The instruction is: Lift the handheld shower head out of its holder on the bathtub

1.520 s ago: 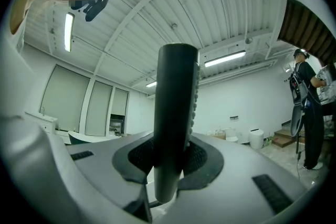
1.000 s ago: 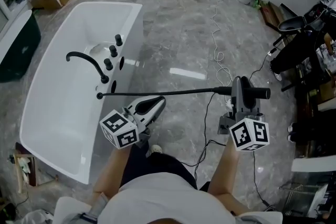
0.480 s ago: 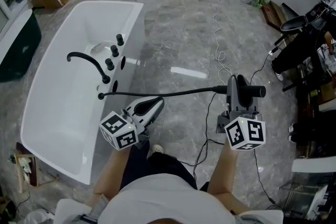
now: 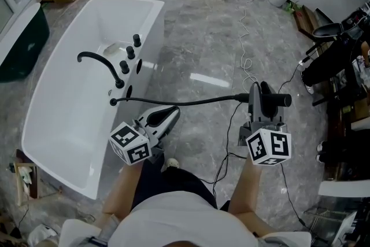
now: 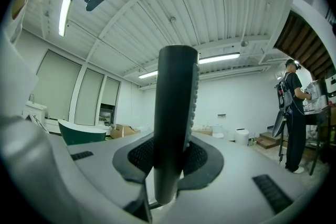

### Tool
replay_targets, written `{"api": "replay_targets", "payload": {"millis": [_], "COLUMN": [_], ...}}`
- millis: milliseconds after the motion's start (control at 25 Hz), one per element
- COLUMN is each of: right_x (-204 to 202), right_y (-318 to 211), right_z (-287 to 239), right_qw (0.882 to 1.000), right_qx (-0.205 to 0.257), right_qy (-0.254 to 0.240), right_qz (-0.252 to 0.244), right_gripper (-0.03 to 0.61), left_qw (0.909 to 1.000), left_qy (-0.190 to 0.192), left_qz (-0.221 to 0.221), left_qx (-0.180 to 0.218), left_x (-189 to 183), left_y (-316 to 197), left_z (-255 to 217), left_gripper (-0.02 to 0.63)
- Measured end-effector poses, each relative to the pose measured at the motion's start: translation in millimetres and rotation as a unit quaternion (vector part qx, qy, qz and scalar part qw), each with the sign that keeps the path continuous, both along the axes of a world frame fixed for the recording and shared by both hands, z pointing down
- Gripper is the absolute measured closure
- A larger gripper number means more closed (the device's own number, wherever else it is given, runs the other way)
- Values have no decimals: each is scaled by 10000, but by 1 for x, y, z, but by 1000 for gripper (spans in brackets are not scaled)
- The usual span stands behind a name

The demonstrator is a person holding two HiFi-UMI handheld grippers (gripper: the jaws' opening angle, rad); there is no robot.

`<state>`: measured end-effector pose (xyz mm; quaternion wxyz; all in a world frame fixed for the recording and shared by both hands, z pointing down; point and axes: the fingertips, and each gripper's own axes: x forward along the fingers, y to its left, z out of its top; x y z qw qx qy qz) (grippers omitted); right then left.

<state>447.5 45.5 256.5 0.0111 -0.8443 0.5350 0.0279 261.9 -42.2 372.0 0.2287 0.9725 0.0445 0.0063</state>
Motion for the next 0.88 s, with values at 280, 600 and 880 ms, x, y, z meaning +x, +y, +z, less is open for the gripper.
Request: {"api": "replay_targets", "payload": {"millis": [280, 600, 880], "right_x": [-4, -8, -14], "right_y": [-6, -6, -8], "right_z": [-1, -4, -3], "right_qw": [9999, 9997, 9994], "right_qx": [19, 99, 113], "right_qy": [14, 24, 39], "right_qz": [-120, -239, -321], "right_gripper": [474, 474, 474], "left_qw": [9999, 9995, 9994], "left_qy": [80, 125, 122], "left_qz": [-149, -276, -319], "left_qx": [10, 53, 88], "left_x": [-3, -9, -14], "left_y": [-3, -4, -3], "left_z": [-3, -7, -5], "left_gripper": [594, 594, 594]}}
